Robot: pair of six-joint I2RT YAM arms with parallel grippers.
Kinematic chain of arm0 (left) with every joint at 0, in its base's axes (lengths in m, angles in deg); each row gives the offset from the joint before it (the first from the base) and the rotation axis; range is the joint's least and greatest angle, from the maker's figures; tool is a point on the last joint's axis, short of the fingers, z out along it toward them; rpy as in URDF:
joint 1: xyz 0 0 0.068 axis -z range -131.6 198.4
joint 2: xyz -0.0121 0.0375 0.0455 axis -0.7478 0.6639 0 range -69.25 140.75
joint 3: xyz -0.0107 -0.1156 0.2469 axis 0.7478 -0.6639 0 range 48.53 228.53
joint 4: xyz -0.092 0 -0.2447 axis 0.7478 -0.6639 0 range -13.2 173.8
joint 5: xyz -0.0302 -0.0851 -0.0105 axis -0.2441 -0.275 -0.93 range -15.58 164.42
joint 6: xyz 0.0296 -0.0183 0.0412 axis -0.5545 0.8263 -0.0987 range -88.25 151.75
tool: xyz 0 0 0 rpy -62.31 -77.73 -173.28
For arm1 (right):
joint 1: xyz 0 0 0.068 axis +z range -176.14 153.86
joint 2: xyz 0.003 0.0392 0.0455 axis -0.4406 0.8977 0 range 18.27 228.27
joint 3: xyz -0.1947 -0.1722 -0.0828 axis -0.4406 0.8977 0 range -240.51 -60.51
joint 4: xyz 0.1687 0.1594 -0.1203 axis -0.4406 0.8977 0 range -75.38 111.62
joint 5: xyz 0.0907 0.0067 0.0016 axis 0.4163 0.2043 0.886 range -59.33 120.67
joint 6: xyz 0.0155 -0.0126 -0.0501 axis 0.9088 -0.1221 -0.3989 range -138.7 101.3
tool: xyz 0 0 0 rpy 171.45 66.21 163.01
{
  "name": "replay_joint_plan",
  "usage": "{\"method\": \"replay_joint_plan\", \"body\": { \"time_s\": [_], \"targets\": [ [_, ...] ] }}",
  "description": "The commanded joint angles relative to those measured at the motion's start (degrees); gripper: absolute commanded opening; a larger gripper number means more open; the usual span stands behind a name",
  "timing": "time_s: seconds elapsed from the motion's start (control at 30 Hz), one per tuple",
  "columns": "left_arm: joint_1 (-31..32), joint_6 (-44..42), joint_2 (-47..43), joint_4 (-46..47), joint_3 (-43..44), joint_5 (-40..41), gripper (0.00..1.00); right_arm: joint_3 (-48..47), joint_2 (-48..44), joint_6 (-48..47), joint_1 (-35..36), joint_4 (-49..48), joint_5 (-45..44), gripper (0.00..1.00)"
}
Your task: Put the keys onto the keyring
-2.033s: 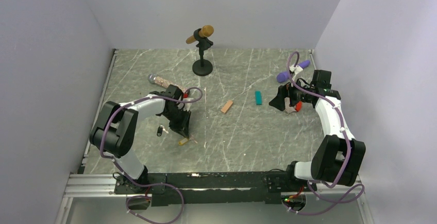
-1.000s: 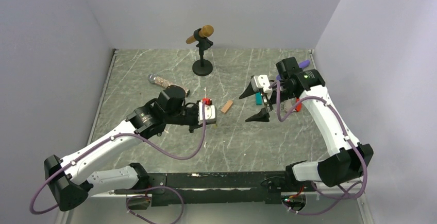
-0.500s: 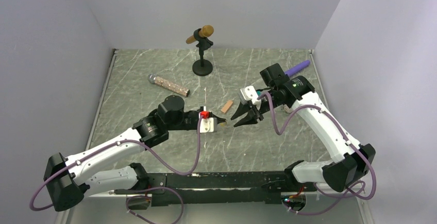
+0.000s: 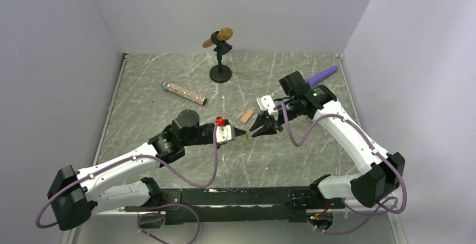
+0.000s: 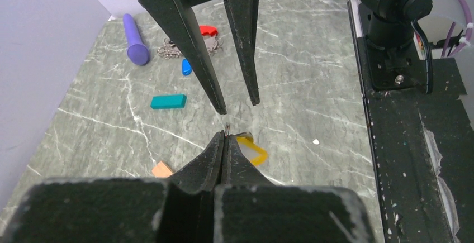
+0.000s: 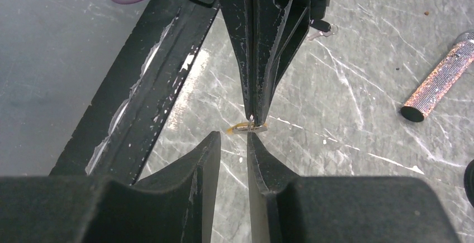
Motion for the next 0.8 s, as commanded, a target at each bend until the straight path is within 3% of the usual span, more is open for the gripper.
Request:
{"method": "replay_joint_plan", "body": {
  "time_s": [0.0,0.33,0.77],
  "targets": [
    [0.1,4.8,-2.0,8.4,-1.8,0.5,0.00,0.9,-0.6,0.7,0.3,-3.0,1.3,0.28],
    [0.2,12.6,-1.9,19.5,-6.7,0.8,0.00,1.3,-0.5,2.5,0.2,-5.3,2.4,0.27],
    [0.3,13.8,-1.3,20.6,-6.8,2.3,0.00,1.0,-0.2,3.3,0.3,-5.5,4.3,0.21]
  ]
}}
